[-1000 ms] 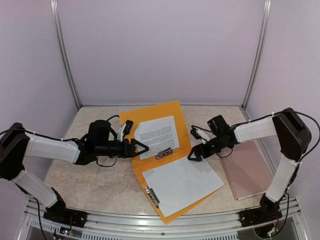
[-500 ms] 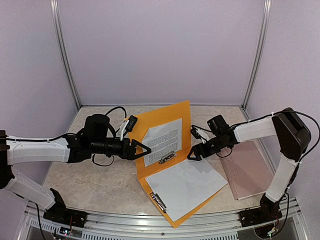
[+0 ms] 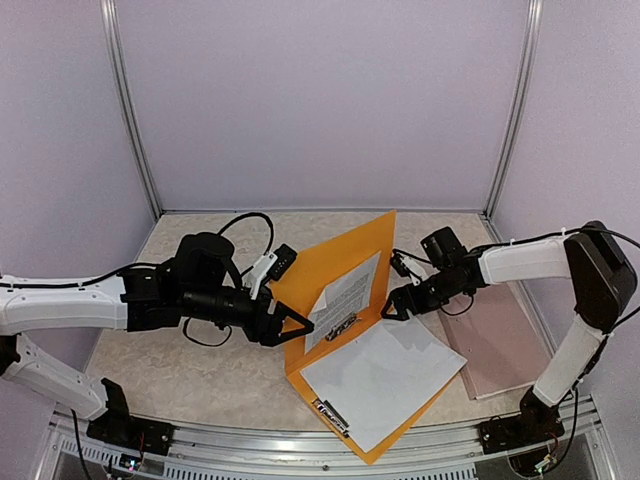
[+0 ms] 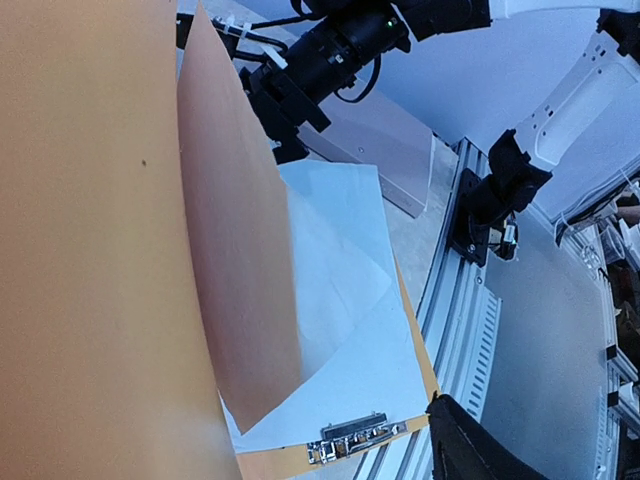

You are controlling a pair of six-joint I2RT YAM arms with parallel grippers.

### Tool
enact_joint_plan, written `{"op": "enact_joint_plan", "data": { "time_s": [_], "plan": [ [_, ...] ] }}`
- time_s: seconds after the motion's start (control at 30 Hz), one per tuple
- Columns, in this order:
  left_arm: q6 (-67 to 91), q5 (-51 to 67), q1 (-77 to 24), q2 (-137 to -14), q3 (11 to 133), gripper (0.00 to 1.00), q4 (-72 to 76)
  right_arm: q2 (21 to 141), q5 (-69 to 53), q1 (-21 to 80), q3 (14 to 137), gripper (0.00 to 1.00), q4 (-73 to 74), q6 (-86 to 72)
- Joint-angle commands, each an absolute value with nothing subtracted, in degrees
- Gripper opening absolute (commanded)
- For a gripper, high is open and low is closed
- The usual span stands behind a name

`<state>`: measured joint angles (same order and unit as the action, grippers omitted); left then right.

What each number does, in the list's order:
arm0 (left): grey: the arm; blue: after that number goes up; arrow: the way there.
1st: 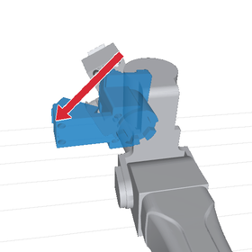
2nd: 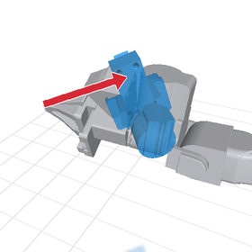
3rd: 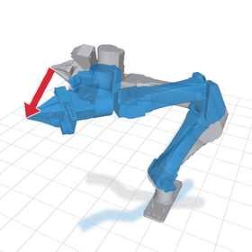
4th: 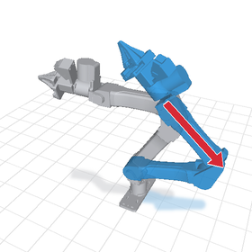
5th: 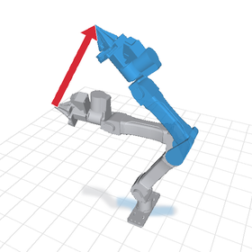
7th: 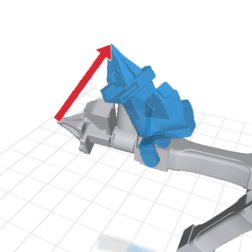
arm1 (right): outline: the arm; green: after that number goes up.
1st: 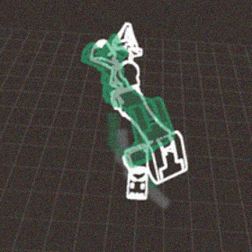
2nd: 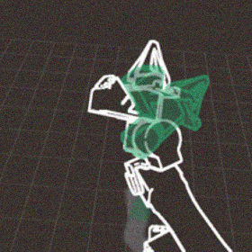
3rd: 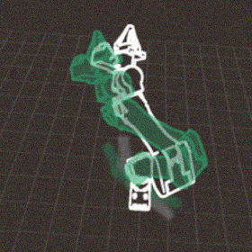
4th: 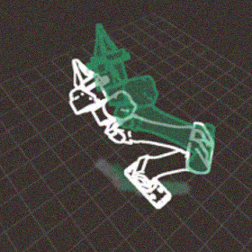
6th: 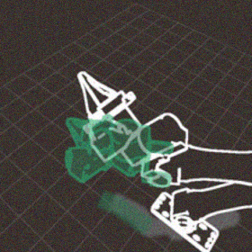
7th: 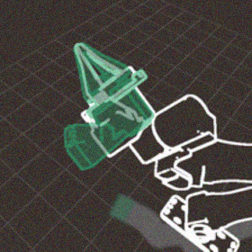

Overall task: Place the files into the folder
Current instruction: Close the folder with some files at the center of the board.

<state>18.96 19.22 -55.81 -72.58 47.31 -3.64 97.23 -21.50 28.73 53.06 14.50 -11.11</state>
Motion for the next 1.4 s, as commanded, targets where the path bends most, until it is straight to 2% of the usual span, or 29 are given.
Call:
{"op": "enact_joint_plan", "data": {
  "time_s": [0.0, 0.2, 0.6, 1.0, 1.13, 1.37],
  "plan": [
    [14.46, 15.74, -59.35, -71.88, 51.55, 0.68, -8.25, 93.29, -19.94, 28.47, 52.43, 0.85, 16.57, -13.03],
    [11.70, 13.10, -64.02, -74.46, 55.68, 0.69, -11.07, 89.64, -16.01, 28.44, 53.21, 0.86, 19.76, -13.87],
    [7.89, 11.18, -73.30, -82.59, 63.94, 0.71, -17.29, 81.45, 4.67, 25.33, 59.32, 0.91, 34.77, -12.72],
    [6.16, 9.14, -79.24, -88.96, 69.08, 0.75, -21.62, 77.97, 19.33, 21.45, 64.43, 0.93, 43.72, -10.35],
    [5.91, 9.65, -79.73, -88.98, 69.44, 0.78, -21.77, 77.26, 19.03, 20.70, 66.03, 0.93, 44.53, -9.59],
    [4.81, 9.04, -80.07, -89.13, 69.36, 0.92, -21.69, 77.20, 6.43, 21.10, 62.49, 0.92, 39.82, -8.12]
  ]
}}
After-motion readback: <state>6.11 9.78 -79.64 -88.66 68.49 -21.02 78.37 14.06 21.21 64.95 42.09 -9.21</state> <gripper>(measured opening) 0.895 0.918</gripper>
